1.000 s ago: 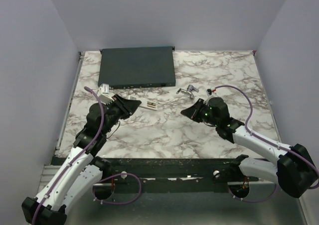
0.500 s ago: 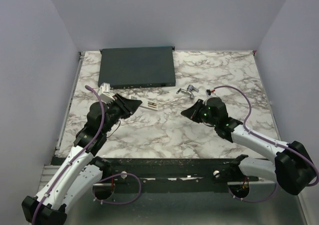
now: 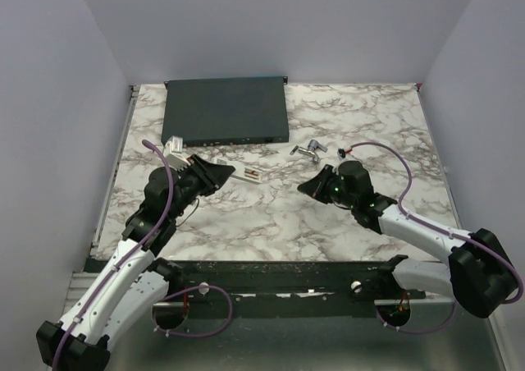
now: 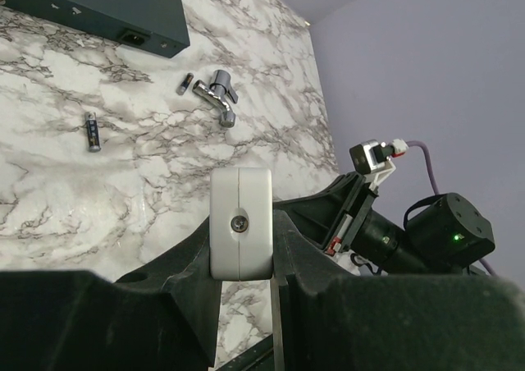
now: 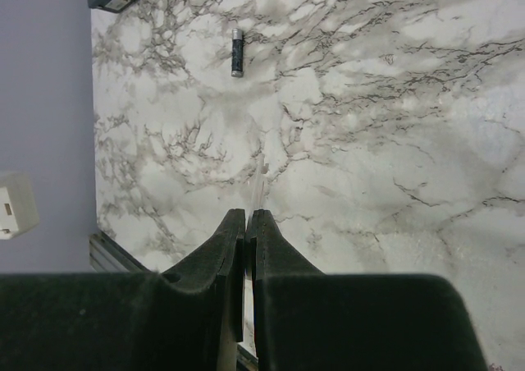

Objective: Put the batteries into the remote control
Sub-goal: Place the battery cover at the center of the board.

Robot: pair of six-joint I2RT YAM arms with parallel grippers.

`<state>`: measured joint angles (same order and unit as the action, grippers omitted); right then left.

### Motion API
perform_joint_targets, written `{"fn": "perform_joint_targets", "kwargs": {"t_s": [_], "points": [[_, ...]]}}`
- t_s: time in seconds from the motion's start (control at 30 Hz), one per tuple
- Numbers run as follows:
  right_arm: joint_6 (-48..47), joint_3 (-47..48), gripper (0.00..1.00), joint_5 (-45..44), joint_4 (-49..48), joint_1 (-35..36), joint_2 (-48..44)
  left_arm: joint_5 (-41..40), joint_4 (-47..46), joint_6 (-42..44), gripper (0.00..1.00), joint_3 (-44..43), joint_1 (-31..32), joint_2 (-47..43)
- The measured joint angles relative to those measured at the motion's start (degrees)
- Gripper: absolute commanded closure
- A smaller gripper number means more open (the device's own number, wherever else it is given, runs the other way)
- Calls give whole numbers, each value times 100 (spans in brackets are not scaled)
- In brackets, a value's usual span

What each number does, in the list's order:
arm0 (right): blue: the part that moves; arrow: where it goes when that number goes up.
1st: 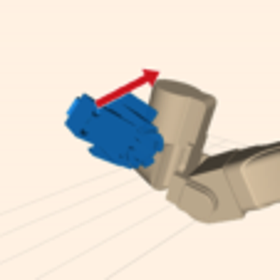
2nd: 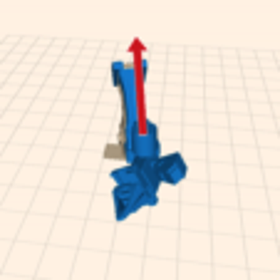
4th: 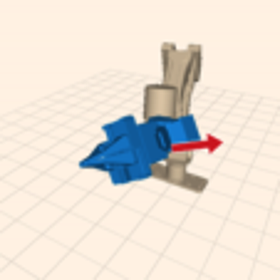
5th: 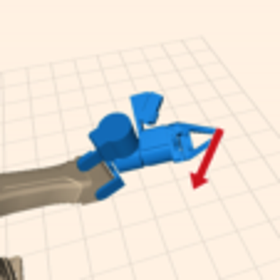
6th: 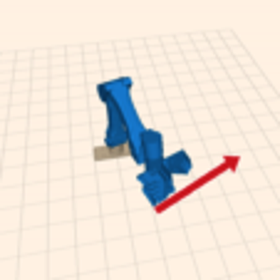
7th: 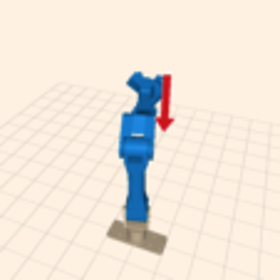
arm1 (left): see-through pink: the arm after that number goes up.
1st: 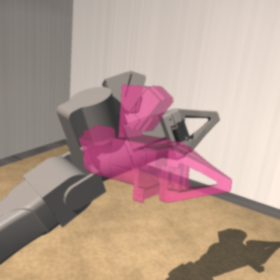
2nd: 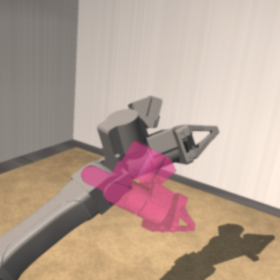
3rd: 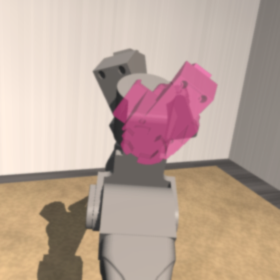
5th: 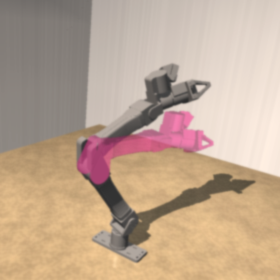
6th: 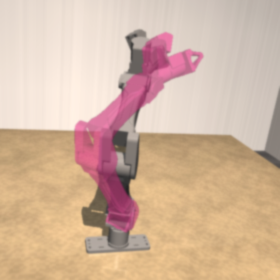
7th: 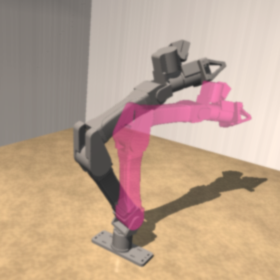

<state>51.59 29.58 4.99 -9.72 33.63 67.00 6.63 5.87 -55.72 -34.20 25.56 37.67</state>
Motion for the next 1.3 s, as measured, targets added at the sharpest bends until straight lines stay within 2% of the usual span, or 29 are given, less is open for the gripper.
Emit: {"fn": "perform_joint_targets", "kwargs": {"t_s": [0.4, 0.83, 1.3], "points": [[-13, 0, 99, 4, 42, 0, 236, 46, 0, -11, 100, 0, 0, 31], [-435, 264, 99, 9, 83, 0, 520, 37, 46, -20, 100, -9, 0, 76], [-616, 402, 99, 557, 81, 0, 1128, -146, 79, -57, 100, -9, 0, 15]]}}
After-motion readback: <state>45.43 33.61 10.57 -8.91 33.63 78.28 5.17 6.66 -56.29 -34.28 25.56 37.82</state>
